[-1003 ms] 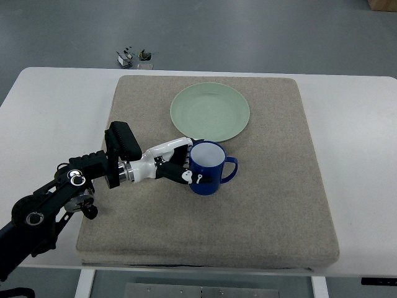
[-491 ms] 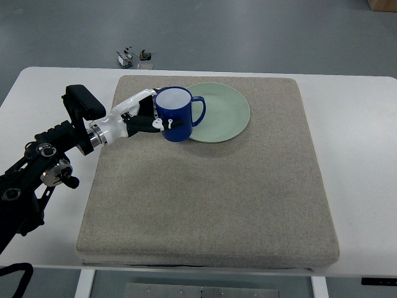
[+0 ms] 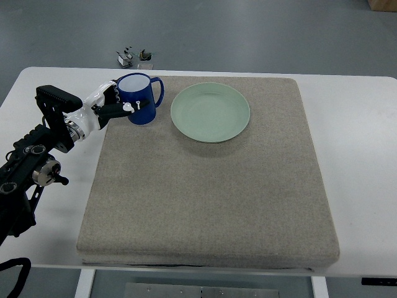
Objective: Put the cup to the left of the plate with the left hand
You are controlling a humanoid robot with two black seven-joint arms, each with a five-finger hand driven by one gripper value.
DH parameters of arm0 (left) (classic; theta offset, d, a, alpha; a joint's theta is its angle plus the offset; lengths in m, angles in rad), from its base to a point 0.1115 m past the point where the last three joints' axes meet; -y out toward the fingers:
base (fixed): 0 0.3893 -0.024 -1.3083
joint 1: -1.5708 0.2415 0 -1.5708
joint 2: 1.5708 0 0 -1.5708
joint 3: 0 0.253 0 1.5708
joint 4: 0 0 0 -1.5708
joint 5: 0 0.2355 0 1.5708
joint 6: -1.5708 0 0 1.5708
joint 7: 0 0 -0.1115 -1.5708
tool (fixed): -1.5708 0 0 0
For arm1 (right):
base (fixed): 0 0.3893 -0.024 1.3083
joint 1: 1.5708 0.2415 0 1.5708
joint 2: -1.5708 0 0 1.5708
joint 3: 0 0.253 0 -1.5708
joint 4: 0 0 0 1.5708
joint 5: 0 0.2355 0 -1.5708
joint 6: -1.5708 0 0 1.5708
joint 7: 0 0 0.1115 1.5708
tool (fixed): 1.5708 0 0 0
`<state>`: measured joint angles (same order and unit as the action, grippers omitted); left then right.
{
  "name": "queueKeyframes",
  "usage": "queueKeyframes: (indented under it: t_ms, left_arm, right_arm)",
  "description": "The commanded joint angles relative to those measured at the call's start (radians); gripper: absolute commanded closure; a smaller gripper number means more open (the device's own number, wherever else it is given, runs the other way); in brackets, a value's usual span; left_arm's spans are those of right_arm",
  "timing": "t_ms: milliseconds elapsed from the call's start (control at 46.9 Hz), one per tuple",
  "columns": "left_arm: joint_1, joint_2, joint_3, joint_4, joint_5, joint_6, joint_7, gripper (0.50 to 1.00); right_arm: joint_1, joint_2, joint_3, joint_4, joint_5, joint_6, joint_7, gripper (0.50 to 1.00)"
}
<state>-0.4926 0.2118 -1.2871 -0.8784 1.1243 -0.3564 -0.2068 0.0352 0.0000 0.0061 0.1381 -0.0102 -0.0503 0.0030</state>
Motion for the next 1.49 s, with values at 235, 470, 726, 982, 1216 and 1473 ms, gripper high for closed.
queueKeyframes:
  t_ms: [235, 470, 726, 982, 1216, 1473]
  left_arm:
    - [0.003, -0.002, 0.014, 0.044, -0.001, 0.020, -0.028, 0.787]
    - [0.008, -0.002, 0.015, 0.033, 0.000, 0.016, -0.028, 0.504]
    - [0.011, 0.001, 0.014, 0.029, -0.041, 0.010, -0.026, 0.504]
    - [-0.004, 0.043, 0.014, 0.018, -0.147, -0.032, -0.013, 0.501]
    - [-0.050, 0.113, 0.014, 0.022, -0.273, -0.124, 0.043, 0.501]
    - [-0.190, 0.196, 0.015, 0.094, -0.488, -0.200, 0.179, 0.501]
  right_arm:
    - [0.000, 0.000, 0.000, 0.000, -0.001, 0.000, 0.000, 0.566]
    - [0.000, 0.000, 0.000, 0.000, -0.001, 0.000, 0.000, 0.566]
    - [0.000, 0.000, 0.000, 0.000, 0.000, 0.000, 0.000, 0.566]
    - [0.000, 0.000, 0.000, 0.000, -0.001, 0.000, 0.000, 0.566]
    - [0.000, 0.000, 0.000, 0.000, 0.001, 0.000, 0.000, 0.566]
    - [0.000, 0.000, 0.000, 0.000, -0.001, 0.001, 0.000, 0.566]
